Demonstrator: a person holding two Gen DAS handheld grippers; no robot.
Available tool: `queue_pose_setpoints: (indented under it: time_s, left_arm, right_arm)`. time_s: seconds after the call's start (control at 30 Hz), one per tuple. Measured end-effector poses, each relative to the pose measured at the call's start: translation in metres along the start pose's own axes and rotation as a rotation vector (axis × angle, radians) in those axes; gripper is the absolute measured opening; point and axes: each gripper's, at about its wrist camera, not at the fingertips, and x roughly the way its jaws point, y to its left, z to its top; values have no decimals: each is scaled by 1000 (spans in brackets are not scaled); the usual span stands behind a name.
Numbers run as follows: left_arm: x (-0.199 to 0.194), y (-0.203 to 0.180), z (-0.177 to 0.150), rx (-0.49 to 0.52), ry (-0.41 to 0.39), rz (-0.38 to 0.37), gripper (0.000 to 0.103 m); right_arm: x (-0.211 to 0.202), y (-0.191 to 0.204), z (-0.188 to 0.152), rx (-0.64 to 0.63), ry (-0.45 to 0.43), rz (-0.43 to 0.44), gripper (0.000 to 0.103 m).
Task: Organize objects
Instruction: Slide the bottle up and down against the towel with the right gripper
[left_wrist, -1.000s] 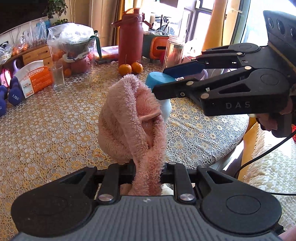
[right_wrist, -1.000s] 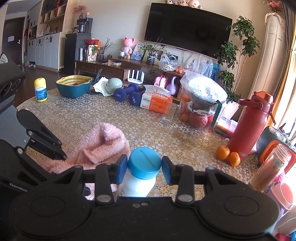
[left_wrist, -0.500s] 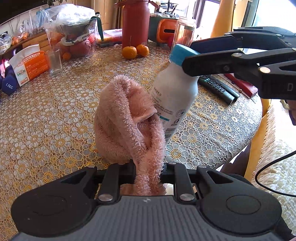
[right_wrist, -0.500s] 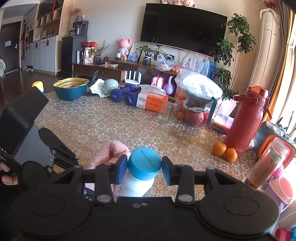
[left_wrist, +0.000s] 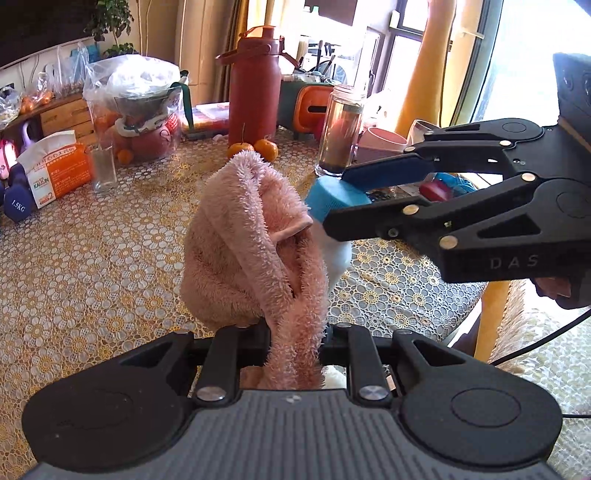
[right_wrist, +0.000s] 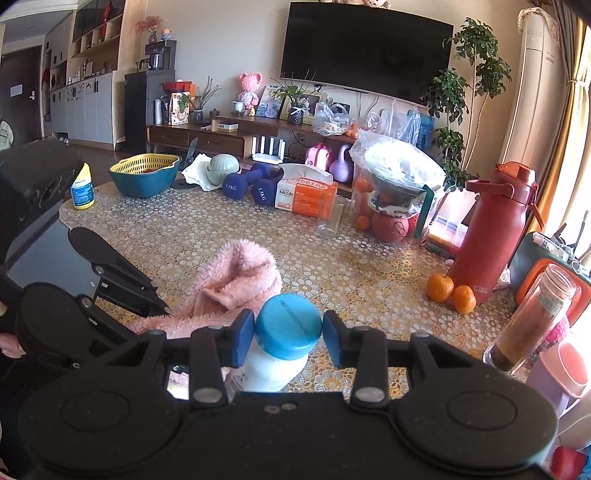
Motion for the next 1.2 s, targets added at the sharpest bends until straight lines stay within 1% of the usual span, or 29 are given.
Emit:
queue_pose_setpoints:
  time_s: [0.13,0.27,0.4,0.8,1.03,1.2]
  left_arm:
    - [5,2,-2,3,13,6,20]
    - [14,9,-5,-24,42,13,20]
    - [20,12,-8,-24,61,19,20]
    - [38,27,-21,-40,117,48,20]
    - [24,25,-17,-31,84,56,20]
    - [2,19,-7,-44,23,30,20]
  right_arm:
    - [-1,7,-1,-28,-3,-6,40]
    - [-2,9,-2,-25,-3,-8,40]
    - [-3,10,-2,-30,0,-6,40]
    - [-10,6,-5,-43,11,5,40]
    - [-10,-3,-5,-11,19,3,40]
    - [-2,-9,0,31,21,-3,40]
